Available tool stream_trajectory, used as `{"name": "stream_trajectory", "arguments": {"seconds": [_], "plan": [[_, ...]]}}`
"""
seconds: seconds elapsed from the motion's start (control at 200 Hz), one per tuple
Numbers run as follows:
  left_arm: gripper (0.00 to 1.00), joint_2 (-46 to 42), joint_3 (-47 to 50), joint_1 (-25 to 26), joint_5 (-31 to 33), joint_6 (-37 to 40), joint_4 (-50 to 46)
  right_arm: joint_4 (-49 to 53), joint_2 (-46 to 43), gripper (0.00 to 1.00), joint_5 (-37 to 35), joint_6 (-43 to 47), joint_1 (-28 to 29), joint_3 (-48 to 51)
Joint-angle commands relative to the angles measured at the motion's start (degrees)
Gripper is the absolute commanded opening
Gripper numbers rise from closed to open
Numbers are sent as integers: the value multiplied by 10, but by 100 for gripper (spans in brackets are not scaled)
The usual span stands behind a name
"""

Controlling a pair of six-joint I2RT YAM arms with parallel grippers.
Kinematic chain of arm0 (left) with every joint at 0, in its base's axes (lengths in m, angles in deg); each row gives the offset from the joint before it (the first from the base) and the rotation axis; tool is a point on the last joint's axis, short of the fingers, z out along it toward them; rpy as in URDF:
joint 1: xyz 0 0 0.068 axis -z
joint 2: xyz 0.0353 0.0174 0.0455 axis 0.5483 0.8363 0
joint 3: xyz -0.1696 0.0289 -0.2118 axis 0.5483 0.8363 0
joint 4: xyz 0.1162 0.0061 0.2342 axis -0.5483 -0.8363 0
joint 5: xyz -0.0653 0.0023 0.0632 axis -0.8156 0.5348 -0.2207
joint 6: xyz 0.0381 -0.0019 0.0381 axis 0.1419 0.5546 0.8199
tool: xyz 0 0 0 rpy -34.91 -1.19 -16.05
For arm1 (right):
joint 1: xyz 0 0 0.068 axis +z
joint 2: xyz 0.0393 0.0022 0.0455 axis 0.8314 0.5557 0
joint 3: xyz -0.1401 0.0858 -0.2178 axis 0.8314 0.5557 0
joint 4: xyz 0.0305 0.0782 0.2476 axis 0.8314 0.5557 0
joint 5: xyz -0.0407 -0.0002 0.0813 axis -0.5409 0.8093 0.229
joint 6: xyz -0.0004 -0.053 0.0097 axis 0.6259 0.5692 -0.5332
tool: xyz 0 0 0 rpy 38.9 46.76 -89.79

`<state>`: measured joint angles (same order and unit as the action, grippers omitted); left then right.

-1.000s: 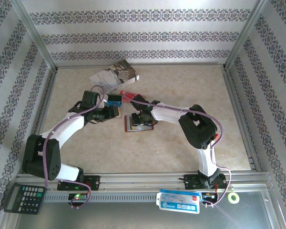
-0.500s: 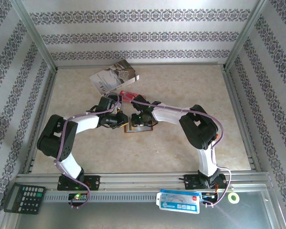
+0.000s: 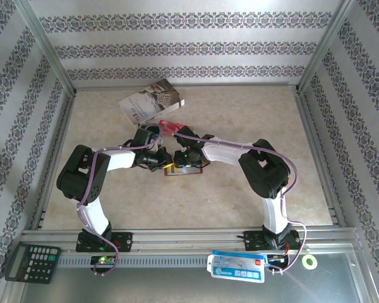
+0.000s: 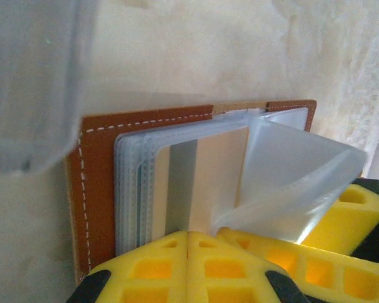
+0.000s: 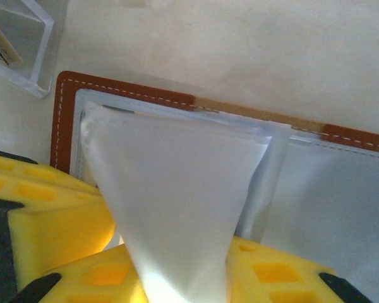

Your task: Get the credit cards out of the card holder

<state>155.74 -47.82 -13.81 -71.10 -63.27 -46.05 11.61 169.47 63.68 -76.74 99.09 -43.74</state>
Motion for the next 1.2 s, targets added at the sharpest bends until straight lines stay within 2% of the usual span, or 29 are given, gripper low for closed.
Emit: {"name": "stream_trajectory", "arguments": {"seconds": [0.0, 0.13, 0.25, 0.45, 0.545, 0.665, 0.754, 0.919, 1.024, 1.074, 1.194], "plan": [[4, 3, -8, 8, 44, 36, -78, 39, -45, 35, -60, -3, -3, 11], [4, 2, -17, 9, 50, 46, -95, 70, -72, 41, -146, -11, -5, 14], [4, 0, -27, 11, 42, 39, -95, 116, -85, 43, -225, -13, -11, 10], [14, -25, -64, 28, 26, 40, -107, 85, -161, 46, -244, -10, -27, 53], [19, -31, -75, 33, 32, 43, -115, 35, -200, 49, -205, -13, -35, 85], [28, -54, -77, 34, 78, 51, -137, -50, -224, 51, -80, -29, -57, 126], [37, -77, -66, 34, 116, 47, -143, -92, -215, 50, 1, -42, -64, 139], [45, -98, -42, 33, 154, 45, -135, -114, -164, 44, 59, -88, -59, 131], [46, -98, -36, 34, 168, 47, -141, -113, -129, 40, 59, -115, -50, 117], [45, -95, -35, 33, 169, 49, -141, -122, -113, 35, 72, -120, -47, 113], [38, -84, -32, 34, 157, 46, -133, -125, -77, 29, 89, -135, -45, 100]]}}
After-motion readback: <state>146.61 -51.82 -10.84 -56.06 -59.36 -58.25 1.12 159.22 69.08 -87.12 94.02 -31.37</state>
